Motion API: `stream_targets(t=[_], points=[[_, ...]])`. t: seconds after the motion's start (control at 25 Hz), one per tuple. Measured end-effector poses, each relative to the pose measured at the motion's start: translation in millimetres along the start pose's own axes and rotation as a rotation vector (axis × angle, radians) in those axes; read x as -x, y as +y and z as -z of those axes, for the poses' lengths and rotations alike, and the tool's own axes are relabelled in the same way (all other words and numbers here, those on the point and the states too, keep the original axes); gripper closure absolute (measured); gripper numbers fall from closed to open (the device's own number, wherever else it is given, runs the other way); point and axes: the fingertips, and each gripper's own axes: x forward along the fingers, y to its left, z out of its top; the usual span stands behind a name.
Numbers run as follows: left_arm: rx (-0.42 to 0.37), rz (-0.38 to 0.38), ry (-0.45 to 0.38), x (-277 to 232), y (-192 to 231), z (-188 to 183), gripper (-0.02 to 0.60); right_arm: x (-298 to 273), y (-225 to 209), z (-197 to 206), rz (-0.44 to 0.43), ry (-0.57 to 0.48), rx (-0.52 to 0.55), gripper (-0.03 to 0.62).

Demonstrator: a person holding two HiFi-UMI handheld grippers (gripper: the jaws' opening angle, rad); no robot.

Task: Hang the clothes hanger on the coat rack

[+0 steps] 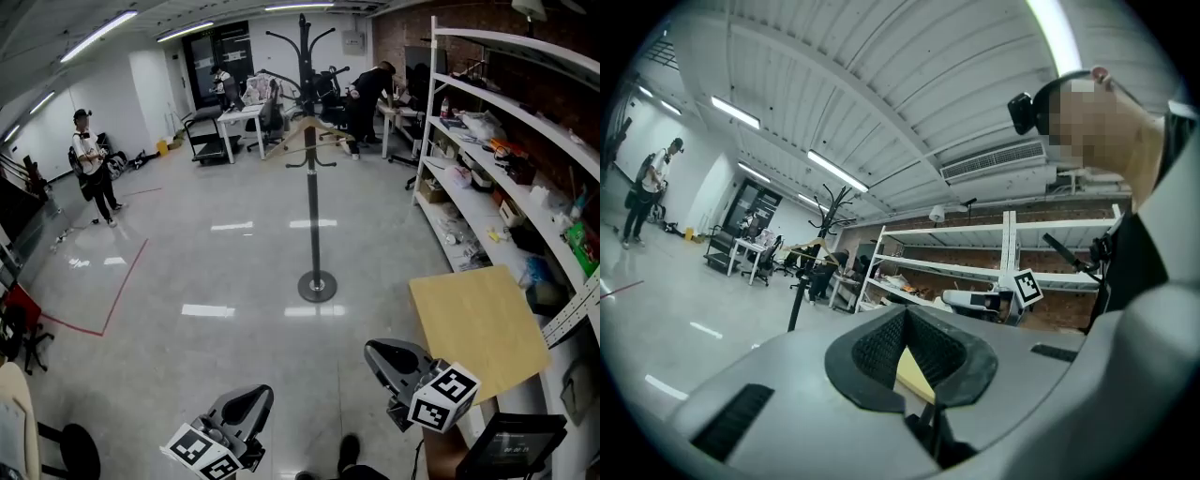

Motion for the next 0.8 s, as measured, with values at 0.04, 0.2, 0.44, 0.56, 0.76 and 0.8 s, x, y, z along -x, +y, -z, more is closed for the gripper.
stream_targets(t=[0.04, 0.2, 0.44, 0.56, 0.76, 0.8], points=[[-0.001, -0.005, 0.001, 10.8, -0.1, 3.2, 0.581, 2.9, 9.9, 3.5, 0.005, 0.007, 0.006, 0.586], [0.002, 0.007, 0.012, 43.5, 0.0, 21.0, 0.581, 18.5, 40.7, 19.9, 0.044, 0.034, 0.012, 0.586], [0.01, 0.044, 0.018, 59.7, -21.0, 33.3, 0.581, 50.7, 75.6, 22.5, 0.069, 0.056, 0.056, 0.586], [-0.031, 0.061, 0.015, 55.6, -41.1, 25.3, 0.581, 65.9, 76.1, 12.6, 0.081, 0.024, 0.049, 0.586], [-0.068, 0.048, 0.015, 54.9, -70.1, 12.8, 0.581, 92.2, 78.7, -1.9, 0.065, -0.02, 0.047, 0.588], [-0.076, 0.051, 0.013, 50.8, -78.1, 12.2, 0.581, 99.7, 76.0, -4.1, 0.064, -0.025, 0.051, 0.588]])
